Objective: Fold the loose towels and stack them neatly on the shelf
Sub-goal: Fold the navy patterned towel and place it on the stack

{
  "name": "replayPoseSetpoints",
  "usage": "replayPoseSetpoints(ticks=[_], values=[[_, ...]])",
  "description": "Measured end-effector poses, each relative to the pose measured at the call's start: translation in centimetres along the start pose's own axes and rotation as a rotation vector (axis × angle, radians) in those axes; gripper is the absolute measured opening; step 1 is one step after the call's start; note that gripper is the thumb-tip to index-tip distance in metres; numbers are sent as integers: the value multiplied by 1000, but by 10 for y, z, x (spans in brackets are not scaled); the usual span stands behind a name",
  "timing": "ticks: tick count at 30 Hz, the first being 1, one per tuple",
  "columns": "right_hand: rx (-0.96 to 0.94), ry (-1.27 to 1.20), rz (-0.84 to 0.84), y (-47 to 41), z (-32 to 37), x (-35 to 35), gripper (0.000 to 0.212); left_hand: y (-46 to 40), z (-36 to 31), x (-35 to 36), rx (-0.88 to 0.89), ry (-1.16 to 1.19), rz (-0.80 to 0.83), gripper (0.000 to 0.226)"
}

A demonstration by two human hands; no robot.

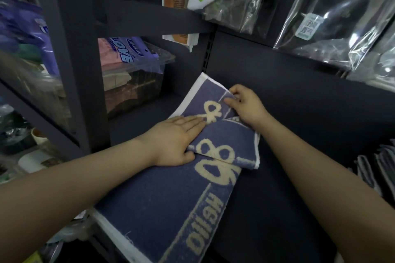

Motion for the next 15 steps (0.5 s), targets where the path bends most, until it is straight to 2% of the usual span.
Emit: replayPoseSetpoints(ticks=[2, 4, 5, 7, 8, 10, 12, 14, 15], values=[[62, 229, 76, -1, -18, 14, 7, -1, 3, 4, -28, 14, 51, 74], [113, 411, 173, 1, -32, 27, 19, -2, 6, 7, -61, 41, 98, 74], [96, 423, 141, -1, -28, 25, 28, -2, 7, 7, -76, 52, 112, 73], [-29, 293, 100, 0, 1, 11, 31, -2, 10, 8, -111, 80, 131, 74], [-99, 191, 188, 6, 17, 8, 29, -2, 12, 7, -136, 102, 141, 77], [-148, 59, 542, 36, 43, 10, 40, -4, 14, 4, -185, 186, 152, 82], [-177, 215, 821, 74, 50, 14, 62, -6, 14, 1, -214, 282, 157, 80], [-301, 457, 861, 91, 47, 17, 81, -8, 13, 0, -214, 306, 164, 70], [-335, 521, 836, 93, 50, 17, 79, -8, 13, -2, -211, 294, 143, 62]])
Point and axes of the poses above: each hand's wrist, its own y-axis away from the middle knuckle, its own x-axis out of the palm, z = x × y, the point moved 7 cm from there along -y, towards the middle knuckle, and after that the axes turned 11 degrees about -z, right-handed, at the moved point
